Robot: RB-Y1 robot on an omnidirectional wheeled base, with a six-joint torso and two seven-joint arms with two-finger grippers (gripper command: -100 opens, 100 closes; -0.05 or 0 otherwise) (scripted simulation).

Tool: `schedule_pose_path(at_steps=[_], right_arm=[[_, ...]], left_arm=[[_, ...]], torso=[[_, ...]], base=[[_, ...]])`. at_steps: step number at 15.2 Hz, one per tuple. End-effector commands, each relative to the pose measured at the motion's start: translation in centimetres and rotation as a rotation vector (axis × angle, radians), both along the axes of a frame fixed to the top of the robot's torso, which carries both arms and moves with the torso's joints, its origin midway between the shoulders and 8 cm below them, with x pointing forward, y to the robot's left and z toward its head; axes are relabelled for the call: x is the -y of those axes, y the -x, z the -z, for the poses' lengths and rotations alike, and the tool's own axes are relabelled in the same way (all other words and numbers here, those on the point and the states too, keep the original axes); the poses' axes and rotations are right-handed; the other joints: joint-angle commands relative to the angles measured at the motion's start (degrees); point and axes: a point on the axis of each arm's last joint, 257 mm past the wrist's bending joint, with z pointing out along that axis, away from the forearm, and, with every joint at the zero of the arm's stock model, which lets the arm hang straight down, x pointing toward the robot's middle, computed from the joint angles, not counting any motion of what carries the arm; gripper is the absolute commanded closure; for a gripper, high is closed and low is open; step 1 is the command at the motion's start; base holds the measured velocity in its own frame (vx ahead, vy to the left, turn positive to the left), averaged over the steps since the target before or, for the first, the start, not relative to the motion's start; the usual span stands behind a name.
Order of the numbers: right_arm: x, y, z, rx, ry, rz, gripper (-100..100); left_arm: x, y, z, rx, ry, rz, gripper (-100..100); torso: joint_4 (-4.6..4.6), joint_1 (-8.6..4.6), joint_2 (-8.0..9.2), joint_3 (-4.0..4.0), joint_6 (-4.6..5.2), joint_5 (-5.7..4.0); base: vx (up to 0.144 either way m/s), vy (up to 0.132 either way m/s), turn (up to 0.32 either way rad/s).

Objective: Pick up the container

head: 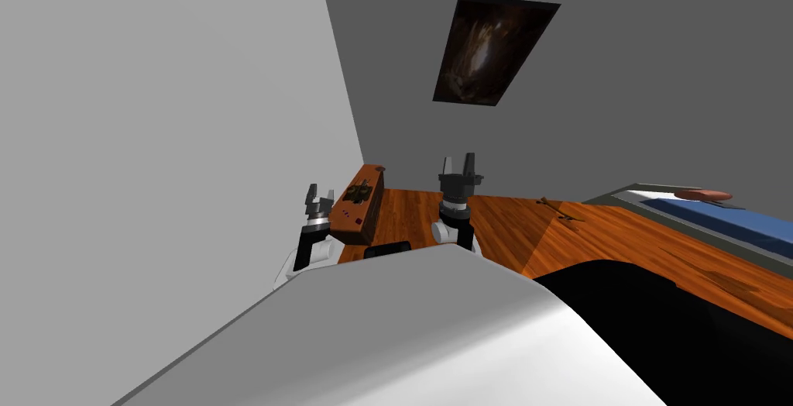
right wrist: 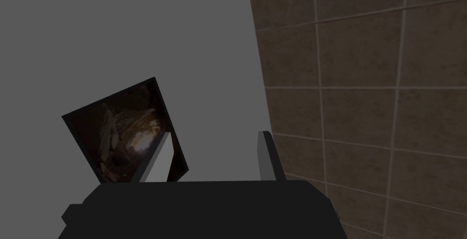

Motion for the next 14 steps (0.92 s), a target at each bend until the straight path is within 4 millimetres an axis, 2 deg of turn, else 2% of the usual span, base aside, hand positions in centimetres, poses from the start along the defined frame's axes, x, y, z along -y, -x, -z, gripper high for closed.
schedule_pose_path(at_steps=[1, 5, 6, 8, 10, 14], right_arm=[[0.0, 0.0, 0.0, 0.000, 0.000, 0.000, 0], [0.0, 0.0, 0.0, 0.000, 0.000, 0.000, 0], [0.0, 0.0, 0.0, 0.000, 0.000, 0.000, 0], [0.0, 0.0, 0.0, 0.000, 0.000, 0.000, 0], [0.0, 0.0, 0.0, 0.000, 0.000, 0.000, 0], [0.0, 0.0, 0.0, 0.000, 0.000, 0.000, 0]], left_arm=[[-0.6, -0.3, 1.2, -0.028, 0.006, -0.005, -100], [-2.3, -1.3, 5.0, -0.106, 0.028, -0.020, -100], [-2.4, -1.3, 5.3, -0.111, 0.028, -0.021, -100], [-3.3, -1.7, 7.2, -0.150, 0.041, -0.031, -100], [-4.0, -2.1, 7.8, -0.163, 0.051, -0.037, -100], [-5.3, -2.2, 11.3, -0.233, 0.070, -0.056, -100]], torso=[[0.00, 0.00, 0.00, 0.00, 0.00, 0.00], [0.00, 0.06, 0.02, 0.01, 0.00, 0.01], [0.00, 0.05, 0.02, 0.01, -0.01, 0.01], [0.01, 0.06, 0.03, 0.02, 0.00, 0.01], [0.01, 0.07, 0.03, 0.02, -0.01, 0.01], [0.00, 0.07, 0.01, 0.01, 0.00, 0.02]], base=[[0.007, -0.032, -0.010], [0.008, -0.036, -0.051], [0.007, -0.031, -0.008], [0.007, -0.035, -0.048], [0.009, -0.028, -0.029], [0.013, -0.032, -0.039]])
